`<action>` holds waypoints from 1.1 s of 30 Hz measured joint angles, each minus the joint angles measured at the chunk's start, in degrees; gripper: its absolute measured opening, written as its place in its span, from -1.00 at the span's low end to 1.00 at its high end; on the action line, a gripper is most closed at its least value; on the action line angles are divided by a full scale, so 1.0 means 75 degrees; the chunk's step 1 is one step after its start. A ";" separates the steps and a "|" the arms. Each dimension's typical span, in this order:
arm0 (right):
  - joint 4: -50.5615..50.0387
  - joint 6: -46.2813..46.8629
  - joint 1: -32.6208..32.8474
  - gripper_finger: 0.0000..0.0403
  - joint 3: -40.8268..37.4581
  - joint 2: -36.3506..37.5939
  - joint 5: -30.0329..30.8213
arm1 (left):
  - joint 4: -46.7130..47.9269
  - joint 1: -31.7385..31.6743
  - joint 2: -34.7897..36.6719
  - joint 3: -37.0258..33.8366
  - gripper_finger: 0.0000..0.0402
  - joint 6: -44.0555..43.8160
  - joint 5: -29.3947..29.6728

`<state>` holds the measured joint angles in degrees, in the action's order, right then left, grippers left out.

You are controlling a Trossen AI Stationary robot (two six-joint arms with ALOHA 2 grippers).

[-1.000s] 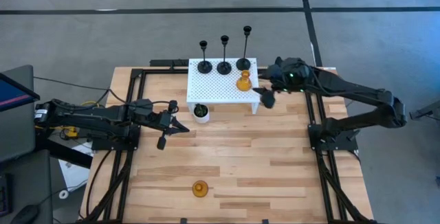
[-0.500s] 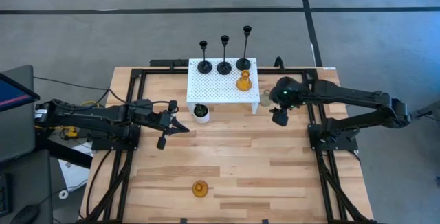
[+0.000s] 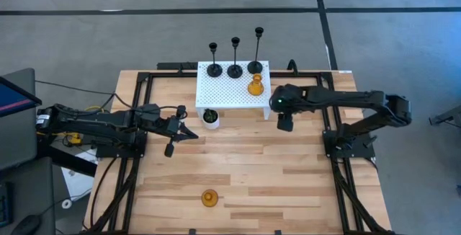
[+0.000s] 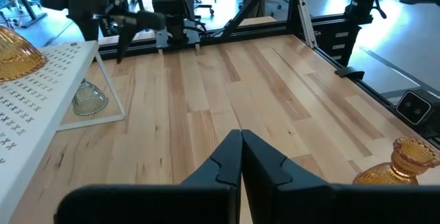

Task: Pick & Place candle stick holders
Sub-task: Put the transparent glass candle holder on the shelf aligned with the other glass candle holder

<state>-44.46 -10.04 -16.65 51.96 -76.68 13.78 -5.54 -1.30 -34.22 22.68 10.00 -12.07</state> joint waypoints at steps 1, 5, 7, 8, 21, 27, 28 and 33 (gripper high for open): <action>-0.0012 0.0001 -0.0003 0.00 -0.0001 -0.0072 0.0173 | 0.0000 0.0000 0.0000 0.0000 -0.96 0.0000 0.0001; -0.0063 -0.0031 -0.0002 -0.08 0.0000 -0.0162 0.0388 | 0.0003 0.0000 0.0000 0.0000 -0.96 0.0000 -0.0001; -0.0066 -0.0083 -0.0011 -0.13 -0.0003 -0.0152 0.0385 | 0.0003 0.0000 -0.0001 0.0000 -0.96 0.0000 -0.0001; -0.0065 -0.0136 -0.0043 -0.15 -0.0003 -0.0114 0.0369 | 0.0003 0.0000 0.0000 0.0000 -0.96 0.0000 0.0000; -0.0241 -0.0482 -0.1143 -0.40 -0.0014 0.0770 -0.0812 | 0.0000 0.0000 0.0000 0.0000 -0.96 0.0000 0.0002; 0.0507 -0.0482 -0.1858 -0.41 -0.1142 0.1565 -0.1285 | 0.0000 0.0000 -0.0001 0.0000 -0.96 0.0000 0.0002; 0.0696 -0.0482 -0.1981 -0.40 -0.1371 0.1705 -0.1274 | 0.0000 0.0000 0.0000 0.0000 -0.96 0.0000 0.0002; 0.1424 0.0196 -0.2436 -0.40 -0.1894 0.2202 -0.1268 | 0.0000 -0.0003 0.0000 0.0000 -0.96 0.0000 0.0002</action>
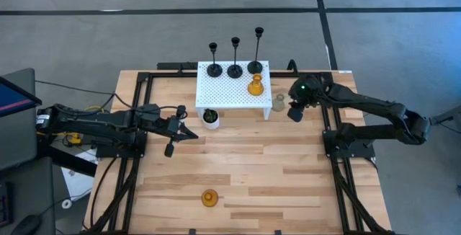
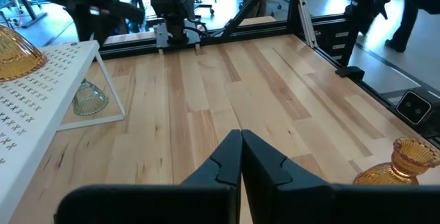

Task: Pick & Place candle stick holders
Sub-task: Put the transparent glass candle holder on the shelf aligned with the other glass candle holder

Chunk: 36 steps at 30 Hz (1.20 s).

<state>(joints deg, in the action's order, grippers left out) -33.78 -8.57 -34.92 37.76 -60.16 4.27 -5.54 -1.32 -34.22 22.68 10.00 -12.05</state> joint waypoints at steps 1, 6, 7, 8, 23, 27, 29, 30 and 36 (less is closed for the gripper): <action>0.0080 0.0191 -0.0047 -0.40 0.0001 0.0073 0.0000 | 0.0000 0.0000 0.0000 0.0000 -0.96 0.0003 0.0000; 0.0912 0.1228 -0.0193 -0.39 0.0000 0.0219 0.0003 | -0.0001 0.0000 -0.0002 0.0000 -0.96 0.0002 0.0000; 0.1070 0.1456 -0.0225 -0.39 0.0000 0.0217 0.0002 | -0.0002 0.0000 0.0000 0.0000 -0.96 0.0002 0.0000; 0.1191 0.1639 -0.0250 -0.39 0.0000 0.0202 0.0001 | 0.0000 0.0000 0.0000 0.0000 -0.96 0.0000 0.0000; 0.1335 0.2758 -0.0822 -0.39 0.0144 -0.1250 -0.0801 | 0.0000 0.0000 -0.0001 0.0000 -0.96 0.0003 0.0000; 0.1594 0.2758 -0.0818 -0.39 0.0149 -0.1381 -0.0801 | 0.0000 0.0000 -0.0001 0.0000 -0.96 0.0003 0.0000; 0.1653 0.2758 -0.0818 -0.39 0.0141 -0.1363 -0.0799 | -0.0001 0.0000 -0.0002 0.0000 -0.96 0.0003 0.0000; 0.1629 0.2758 -0.0818 -0.39 0.0177 -0.1362 -0.0799 | -0.0001 0.0000 -0.0001 0.0000 -0.96 0.0003 0.0000; 0.1434 0.2755 -0.0818 -0.36 0.0637 -0.1372 -0.0796 | 0.0000 0.0003 0.0000 0.0000 -0.96 0.0003 0.0000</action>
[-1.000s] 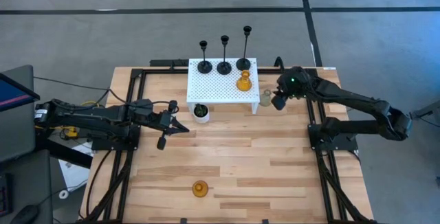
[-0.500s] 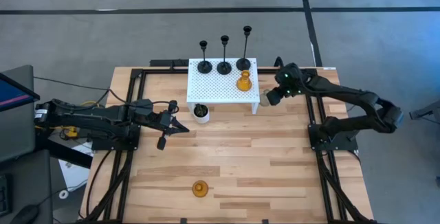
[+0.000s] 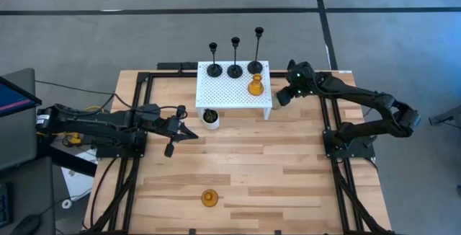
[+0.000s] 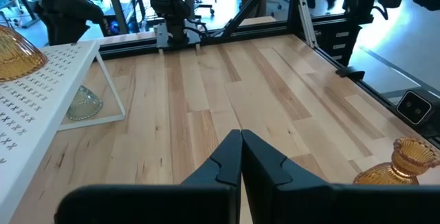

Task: Pick & Place candle stick holders
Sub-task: Put the transparent glass candle holder on the shelf aligned with the other glass candle holder

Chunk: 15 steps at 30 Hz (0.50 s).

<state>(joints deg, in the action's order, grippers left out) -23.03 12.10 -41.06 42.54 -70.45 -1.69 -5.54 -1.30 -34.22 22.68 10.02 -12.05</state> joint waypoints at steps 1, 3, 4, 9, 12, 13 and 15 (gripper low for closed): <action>-0.0006 0.0002 0.0000 -0.34 0.0043 -0.0029 0.0000 | 0.0003 0.0000 0.0000 0.0000 -0.96 0.0000 0.0000; -0.0035 0.0002 0.0000 -0.28 0.0080 -0.0029 0.0000 | 0.0009 0.0000 0.0000 0.0000 -0.96 0.0000 0.0000; -0.0027 0.0003 0.0000 -0.25 0.0093 -0.0027 0.0000 | 0.0013 -0.0003 -0.0003 0.0000 -0.96 0.0000 0.0000; -0.0157 0.0135 0.0003 -0.02 0.0094 -0.0027 -0.0004 | 0.0026 -0.0003 -0.0003 0.0000 -0.96 0.0000 0.0000; -0.0149 0.0193 0.0003 0.13 0.0094 -0.0027 -0.0003 | 0.0029 -0.0003 -0.0001 0.0000 -0.96 0.0000 0.0000; -0.0141 0.0198 0.0003 0.16 0.0094 -0.0027 -0.0003 | 0.0030 -0.0003 -0.0001 0.0000 -0.96 0.0000 0.0000; -0.0145 0.0198 0.0003 0.20 0.0094 -0.0027 -0.0003 | 0.0033 -0.0003 -0.0003 0.0000 -0.96 0.0000 0.0000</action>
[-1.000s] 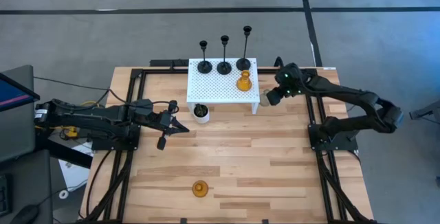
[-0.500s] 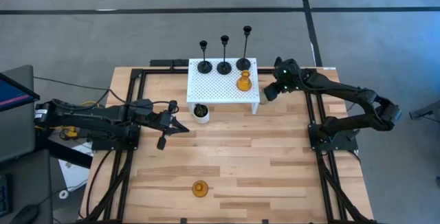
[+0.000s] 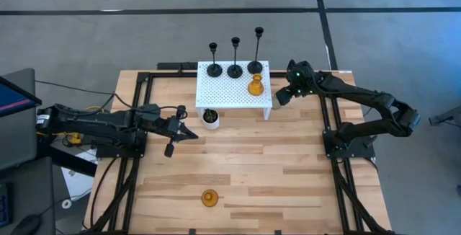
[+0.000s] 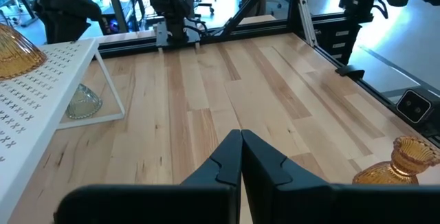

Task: Pick & Place candle stick holders
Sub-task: Put the transparent glass candle holder on the shelf aligned with the other glass candle holder

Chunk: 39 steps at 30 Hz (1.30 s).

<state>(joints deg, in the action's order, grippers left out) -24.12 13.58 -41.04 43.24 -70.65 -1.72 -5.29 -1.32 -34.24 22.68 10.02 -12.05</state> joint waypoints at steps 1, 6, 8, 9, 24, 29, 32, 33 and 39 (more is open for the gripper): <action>0.0003 0.0000 0.0000 0.21 0.0000 0.0000 0.0000 | 0.0003 0.0000 0.0001 0.0000 -0.96 0.0000 0.0000; 0.0094 0.0002 0.0026 0.12 0.0003 -0.0132 0.0000 | 0.0019 0.0000 0.0002 0.0000 -0.96 0.0000 0.0000; 0.0082 0.0001 0.0017 0.07 0.0006 -0.0385 0.0000 | 0.0019 0.0000 0.0003 0.0000 -0.96 0.0000 0.0000; 0.0088 0.0001 0.0017 0.04 0.0006 -0.0539 0.0000 | 0.0019 0.0000 0.0003 0.0000 -0.96 0.0000 0.0000; -0.0039 0.0178 0.0070 -0.53 0.0017 -0.1179 -0.0217 | 0.0045 0.0003 0.0001 0.0000 -0.96 0.0000 0.0000; -0.0707 0.0169 0.0068 -0.92 0.0006 -0.0717 -0.0234 | 0.0047 0.0003 0.0002 0.0000 -0.96 0.0000 0.0000; -0.1136 0.0191 0.0075 -0.91 -0.0003 -0.0390 -0.0180 | 0.0048 0.0003 0.0003 0.0000 -0.96 0.0000 0.0000; -0.1336 0.0234 0.0067 -0.90 -0.0020 -0.0257 -0.0144 | 0.0048 0.0003 0.0001 0.0000 -0.96 0.0000 0.0000; -0.2883 0.0418 0.0076 -0.95 0.0230 0.0506 -0.0101 | 0.0048 0.0003 0.0002 0.0000 -0.96 -0.0001 0.0000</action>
<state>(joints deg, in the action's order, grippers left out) -45.74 16.72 -40.47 44.97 -66.86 -2.47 -4.93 -1.30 -34.23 22.68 10.01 -12.05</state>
